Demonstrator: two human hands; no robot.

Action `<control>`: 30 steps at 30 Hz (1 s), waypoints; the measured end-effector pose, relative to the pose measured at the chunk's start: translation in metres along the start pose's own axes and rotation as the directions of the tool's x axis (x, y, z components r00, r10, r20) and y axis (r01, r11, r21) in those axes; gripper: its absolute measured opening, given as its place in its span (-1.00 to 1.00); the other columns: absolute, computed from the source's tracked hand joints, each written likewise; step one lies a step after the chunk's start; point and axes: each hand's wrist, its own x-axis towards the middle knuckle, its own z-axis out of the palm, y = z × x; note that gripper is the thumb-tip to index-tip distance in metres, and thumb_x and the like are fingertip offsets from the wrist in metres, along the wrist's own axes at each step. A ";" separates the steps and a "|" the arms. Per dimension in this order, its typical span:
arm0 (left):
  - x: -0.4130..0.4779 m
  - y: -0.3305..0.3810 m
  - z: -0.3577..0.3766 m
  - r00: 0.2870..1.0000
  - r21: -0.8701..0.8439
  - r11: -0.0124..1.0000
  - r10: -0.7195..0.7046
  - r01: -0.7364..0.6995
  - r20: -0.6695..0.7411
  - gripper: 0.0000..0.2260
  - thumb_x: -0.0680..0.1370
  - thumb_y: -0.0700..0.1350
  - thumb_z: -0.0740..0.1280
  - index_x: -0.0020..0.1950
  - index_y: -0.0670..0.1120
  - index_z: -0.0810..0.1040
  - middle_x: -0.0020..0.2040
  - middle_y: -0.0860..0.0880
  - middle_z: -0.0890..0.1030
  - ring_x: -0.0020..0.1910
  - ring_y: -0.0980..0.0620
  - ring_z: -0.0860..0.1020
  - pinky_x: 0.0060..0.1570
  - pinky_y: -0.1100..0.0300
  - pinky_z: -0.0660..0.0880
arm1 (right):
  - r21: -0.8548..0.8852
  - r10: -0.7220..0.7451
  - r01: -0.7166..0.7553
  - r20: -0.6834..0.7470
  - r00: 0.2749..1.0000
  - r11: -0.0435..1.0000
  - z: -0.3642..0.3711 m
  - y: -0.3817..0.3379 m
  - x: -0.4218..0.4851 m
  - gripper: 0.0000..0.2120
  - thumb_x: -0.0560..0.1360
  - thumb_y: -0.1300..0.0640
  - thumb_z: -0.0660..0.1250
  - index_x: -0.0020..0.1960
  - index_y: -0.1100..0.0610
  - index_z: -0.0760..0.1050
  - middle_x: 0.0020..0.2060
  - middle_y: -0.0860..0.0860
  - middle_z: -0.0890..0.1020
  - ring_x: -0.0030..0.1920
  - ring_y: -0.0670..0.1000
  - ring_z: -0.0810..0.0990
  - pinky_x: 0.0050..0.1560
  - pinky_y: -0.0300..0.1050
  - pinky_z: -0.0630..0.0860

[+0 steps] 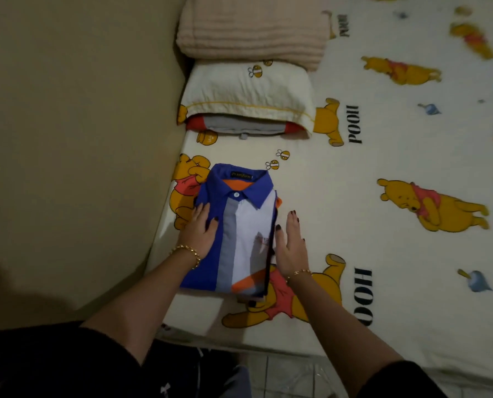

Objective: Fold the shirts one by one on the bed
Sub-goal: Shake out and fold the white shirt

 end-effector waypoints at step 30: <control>-0.300 0.603 0.400 0.363 -0.328 0.492 0.850 -0.807 0.382 -0.71 0.49 -0.32 0.23 0.11 -0.04 0.58 0.01 0.02 0.63 0.08 0.07 0.56 0.07 0.17 0.51 | -0.109 0.074 -0.234 -0.751 0.656 0.966 -0.689 0.270 -0.310 -0.80 0.53 0.20 0.29 0.14 0.16 0.55 0.03 0.04 0.63 0.08 -0.02 0.55 0.02 -0.22 0.39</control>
